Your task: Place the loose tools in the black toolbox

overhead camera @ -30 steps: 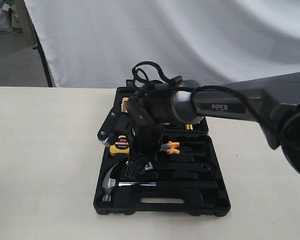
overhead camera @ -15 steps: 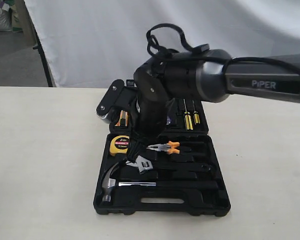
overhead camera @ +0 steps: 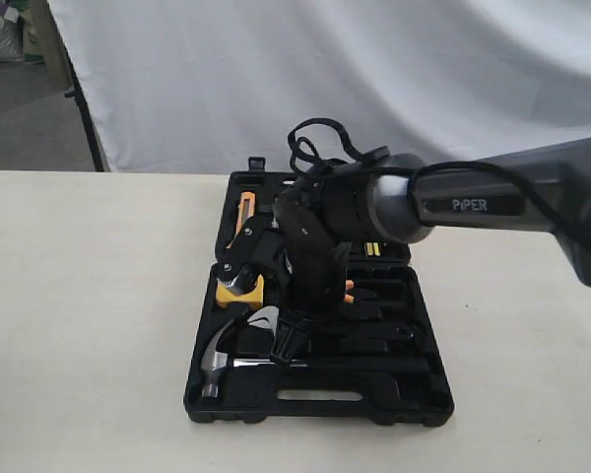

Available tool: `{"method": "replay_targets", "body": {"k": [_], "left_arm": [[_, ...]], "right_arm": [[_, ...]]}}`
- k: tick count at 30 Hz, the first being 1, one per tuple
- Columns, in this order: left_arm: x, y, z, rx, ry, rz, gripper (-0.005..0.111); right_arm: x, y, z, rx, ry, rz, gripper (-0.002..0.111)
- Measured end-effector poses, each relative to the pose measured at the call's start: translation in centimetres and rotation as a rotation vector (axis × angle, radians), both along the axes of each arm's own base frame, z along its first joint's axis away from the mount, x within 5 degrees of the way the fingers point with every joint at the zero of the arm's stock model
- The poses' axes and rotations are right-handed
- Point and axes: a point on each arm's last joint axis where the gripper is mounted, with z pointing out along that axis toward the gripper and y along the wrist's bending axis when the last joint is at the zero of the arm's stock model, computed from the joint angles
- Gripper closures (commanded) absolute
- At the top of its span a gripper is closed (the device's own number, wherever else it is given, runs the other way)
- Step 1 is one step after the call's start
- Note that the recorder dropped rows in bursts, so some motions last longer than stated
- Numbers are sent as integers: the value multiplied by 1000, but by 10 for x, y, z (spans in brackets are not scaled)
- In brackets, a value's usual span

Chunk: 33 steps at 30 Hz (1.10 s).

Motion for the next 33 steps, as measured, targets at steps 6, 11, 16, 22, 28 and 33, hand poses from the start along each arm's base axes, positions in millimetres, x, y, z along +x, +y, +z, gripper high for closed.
{"method": "replay_targets", "body": {"k": [6,11,16,22,28,33], "left_arm": [[0,0,0,0,0,0,106],[0,0,0,0,0,0,106],[0,0,0,0,0,0,106],[0,0,0,0,0,0,106],[0,0,0,0,0,0,106],[0,0,0,0,0,0,106]], "right_arm": [[0,0,3,6,-5,-2,109],[-3,-2,16,34,-19,-15,109],[-8,-8,70,147,-96,-68,109],[-19,-21,129,272,-168,-139,109],[-29,-33,159,344,-186,-225,109],[-41,-46,173,375,-186,-265,109]]}}
